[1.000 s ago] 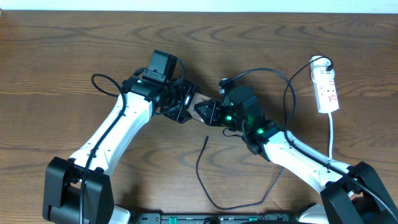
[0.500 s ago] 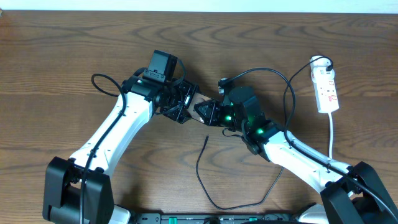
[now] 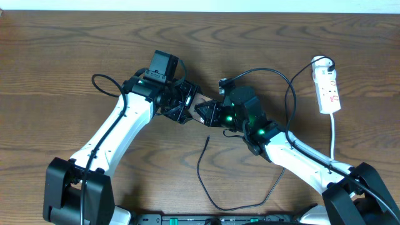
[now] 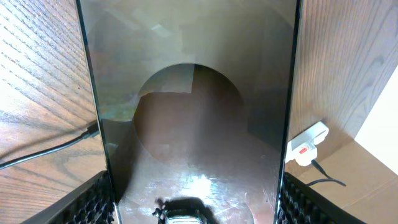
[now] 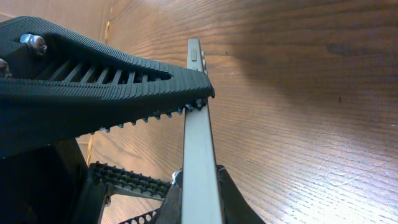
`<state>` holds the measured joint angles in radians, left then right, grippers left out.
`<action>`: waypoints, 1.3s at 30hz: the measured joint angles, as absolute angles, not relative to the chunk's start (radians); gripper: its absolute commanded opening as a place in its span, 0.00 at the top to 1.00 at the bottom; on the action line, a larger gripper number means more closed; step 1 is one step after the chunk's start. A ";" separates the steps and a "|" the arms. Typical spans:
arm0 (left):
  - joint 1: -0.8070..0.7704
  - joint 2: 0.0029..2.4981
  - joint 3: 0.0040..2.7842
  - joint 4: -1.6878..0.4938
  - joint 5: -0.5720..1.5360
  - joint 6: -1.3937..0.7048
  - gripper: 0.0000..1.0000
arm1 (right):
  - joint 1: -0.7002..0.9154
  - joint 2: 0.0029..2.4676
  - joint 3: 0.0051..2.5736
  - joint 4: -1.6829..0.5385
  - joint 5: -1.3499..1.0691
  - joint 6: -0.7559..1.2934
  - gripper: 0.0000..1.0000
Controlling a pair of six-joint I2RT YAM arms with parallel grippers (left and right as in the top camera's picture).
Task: Plug charger to phone and switch on socket
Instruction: 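Hold the phone with the right gripper and open the left gripper, then move the phone right with the right gripper, withdraw left gripper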
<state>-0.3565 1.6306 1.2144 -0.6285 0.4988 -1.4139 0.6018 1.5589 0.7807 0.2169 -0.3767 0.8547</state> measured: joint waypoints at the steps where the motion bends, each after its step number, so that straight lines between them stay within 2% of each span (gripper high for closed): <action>1: -0.356 1.631 1.214 -0.628 0.499 -1.414 0.43 | 0.602 1.559 0.781 0.217 -0.377 0.855 0.99; 2: -0.356 1.631 1.214 -0.628 0.499 -1.414 0.27 | 0.602 1.559 0.781 0.217 -0.377 0.855 0.99; 3: -0.356 1.631 1.214 -0.628 0.499 -1.414 0.18 | 0.602 1.559 0.781 0.217 -0.377 0.855 0.99; 5: -0.357 1.631 1.214 -0.627 0.499 -1.415 0.11 | 0.602 1.559 0.781 0.212 -0.377 0.857 0.99; 14: -0.359 1.621 1.214 -0.636 0.519 -1.393 0.10 | 0.613 1.564 0.780 0.196 -0.347 0.858 0.99; 19: -0.299 1.620 1.214 -0.647 0.587 -1.342 0.10 | 0.603 1.564 0.780 0.187 -0.324 0.854 0.99; 23: -0.205 1.619 1.214 -0.647 0.690 -1.236 0.10 | 0.571 1.565 0.780 0.168 -0.312 0.836 0.99; 27: -0.107 1.619 1.214 -0.647 0.790 -1.032 0.10 | 0.529 1.564 0.778 0.150 -0.298 0.842 0.99; 32: -0.008 1.619 1.214 -0.634 0.894 -0.827 0.10 | 0.448 1.564 0.778 0.188 -0.315 0.994 0.99; 39: 0.087 1.619 1.215 -0.434 1.018 -0.787 0.10 | 0.397 1.565 0.774 0.419 -0.353 1.369 0.99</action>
<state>0.0872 1.6192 1.2148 -0.4343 1.0176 -0.7868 0.3965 1.5654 0.7738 0.4187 -0.3527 1.3689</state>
